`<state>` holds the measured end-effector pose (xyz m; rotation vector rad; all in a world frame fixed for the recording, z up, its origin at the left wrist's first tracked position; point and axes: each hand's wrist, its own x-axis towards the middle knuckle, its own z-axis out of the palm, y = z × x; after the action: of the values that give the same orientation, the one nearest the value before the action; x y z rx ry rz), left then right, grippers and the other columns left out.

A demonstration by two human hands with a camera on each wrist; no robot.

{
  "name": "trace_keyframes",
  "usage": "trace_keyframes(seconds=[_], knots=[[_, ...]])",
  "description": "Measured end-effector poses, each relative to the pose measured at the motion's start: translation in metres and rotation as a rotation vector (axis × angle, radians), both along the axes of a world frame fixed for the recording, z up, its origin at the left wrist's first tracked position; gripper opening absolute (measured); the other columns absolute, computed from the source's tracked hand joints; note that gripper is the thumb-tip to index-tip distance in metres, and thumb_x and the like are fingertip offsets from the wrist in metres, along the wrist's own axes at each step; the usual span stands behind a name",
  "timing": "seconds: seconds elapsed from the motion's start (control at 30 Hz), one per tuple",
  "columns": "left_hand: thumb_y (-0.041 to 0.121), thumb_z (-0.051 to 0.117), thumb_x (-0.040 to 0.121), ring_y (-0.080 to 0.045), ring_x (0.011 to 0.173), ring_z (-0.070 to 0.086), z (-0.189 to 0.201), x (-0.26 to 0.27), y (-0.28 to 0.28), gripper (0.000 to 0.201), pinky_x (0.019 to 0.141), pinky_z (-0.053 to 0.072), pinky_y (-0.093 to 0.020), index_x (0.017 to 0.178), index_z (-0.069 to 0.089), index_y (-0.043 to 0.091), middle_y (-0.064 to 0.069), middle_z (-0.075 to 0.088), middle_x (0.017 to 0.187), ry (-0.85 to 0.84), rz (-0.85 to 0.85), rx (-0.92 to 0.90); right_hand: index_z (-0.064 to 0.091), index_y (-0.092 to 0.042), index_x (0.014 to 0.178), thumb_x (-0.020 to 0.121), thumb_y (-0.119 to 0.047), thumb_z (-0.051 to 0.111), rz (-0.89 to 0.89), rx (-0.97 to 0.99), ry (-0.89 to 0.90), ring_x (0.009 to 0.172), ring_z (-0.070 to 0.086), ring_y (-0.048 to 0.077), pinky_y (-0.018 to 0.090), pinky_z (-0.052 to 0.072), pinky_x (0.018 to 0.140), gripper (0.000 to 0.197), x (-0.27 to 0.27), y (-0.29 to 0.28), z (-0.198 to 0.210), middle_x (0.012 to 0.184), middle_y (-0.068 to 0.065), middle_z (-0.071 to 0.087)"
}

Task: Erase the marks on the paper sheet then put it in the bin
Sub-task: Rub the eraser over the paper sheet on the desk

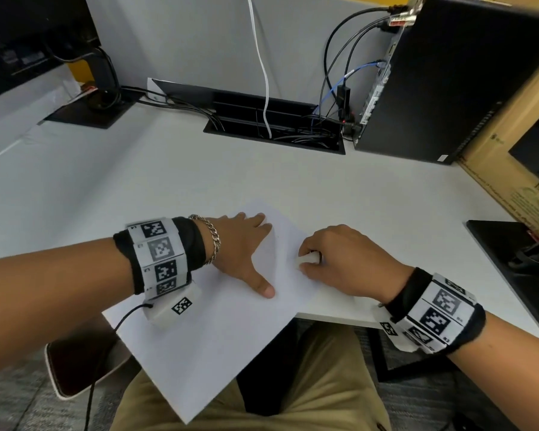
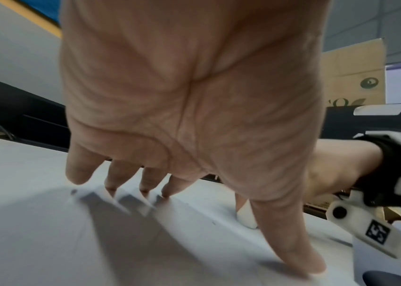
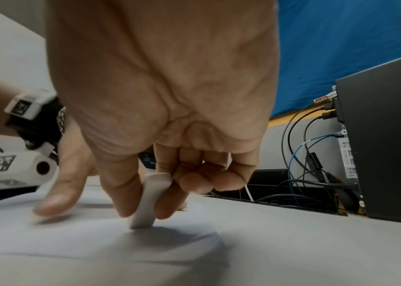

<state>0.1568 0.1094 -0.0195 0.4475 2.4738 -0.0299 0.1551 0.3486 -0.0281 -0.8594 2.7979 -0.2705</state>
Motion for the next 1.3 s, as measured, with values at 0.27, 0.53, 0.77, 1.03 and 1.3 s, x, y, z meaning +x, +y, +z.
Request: trace_keyframes(seconds=[0.27,0.53,0.77,1.03,1.3], knots=[[0.094,0.063,0.067,-0.029,0.161,-0.001,-0.007,0.0,0.011,0.141,0.129,0.003,-0.054,0.166,-0.013,0.029,0.002,-0.013,0.175,0.091,-0.021,-0.01,0.072,-0.033,0.117,0.092,-0.046,0.066,-0.003,-0.014,-0.027,0.097,0.062,0.01,0.035,0.055,0.086,0.029,-0.023,-0.006,0.011,0.106,-0.013,0.071],[0.103,0.058,0.057,-0.028,0.16,0.012,-0.01,-0.005,0.01,0.143,0.127,0.001,-0.062,0.166,-0.007,0.037,0.004,-0.003,0.176,0.155,-0.039,-0.048,0.072,-0.035,0.114,0.092,-0.044,0.063,-0.008,0.01,0.037,0.097,0.063,0.016,0.039,0.056,0.083,0.025,-0.046,-0.021,0.004,0.103,-0.011,0.072],[0.104,0.055,0.056,-0.03,0.161,-0.002,-0.014,-0.005,0.006,0.143,0.125,-0.006,-0.064,0.163,-0.016,0.042,0.009,-0.016,0.174,0.122,-0.011,-0.038,0.069,-0.032,0.124,0.094,-0.044,0.061,0.133,0.102,0.021,0.092,0.057,0.011,0.036,0.053,0.084,0.033,-0.044,-0.02,0.011,0.106,-0.01,0.068],[0.107,0.051,0.056,-0.031,0.161,0.002,-0.011,-0.005,0.007,0.144,0.125,-0.006,-0.065,0.163,-0.017,0.04,0.007,-0.016,0.174,0.134,-0.035,-0.076,0.072,-0.026,0.119,0.094,-0.042,0.063,0.187,0.119,0.032,0.093,0.061,0.014,0.037,0.054,0.084,0.031,-0.044,-0.023,0.014,0.1,-0.009,0.07],[0.107,0.05,0.056,-0.031,0.161,0.001,-0.013,-0.004,0.006,0.143,0.124,-0.006,-0.067,0.164,-0.016,0.039,0.006,-0.016,0.174,0.143,-0.039,-0.065,0.071,-0.025,0.121,0.093,-0.04,0.062,0.195,0.143,0.123,0.103,0.06,0.019,0.038,0.051,0.087,0.033,-0.05,-0.03,0.015,0.099,-0.008,0.065]])
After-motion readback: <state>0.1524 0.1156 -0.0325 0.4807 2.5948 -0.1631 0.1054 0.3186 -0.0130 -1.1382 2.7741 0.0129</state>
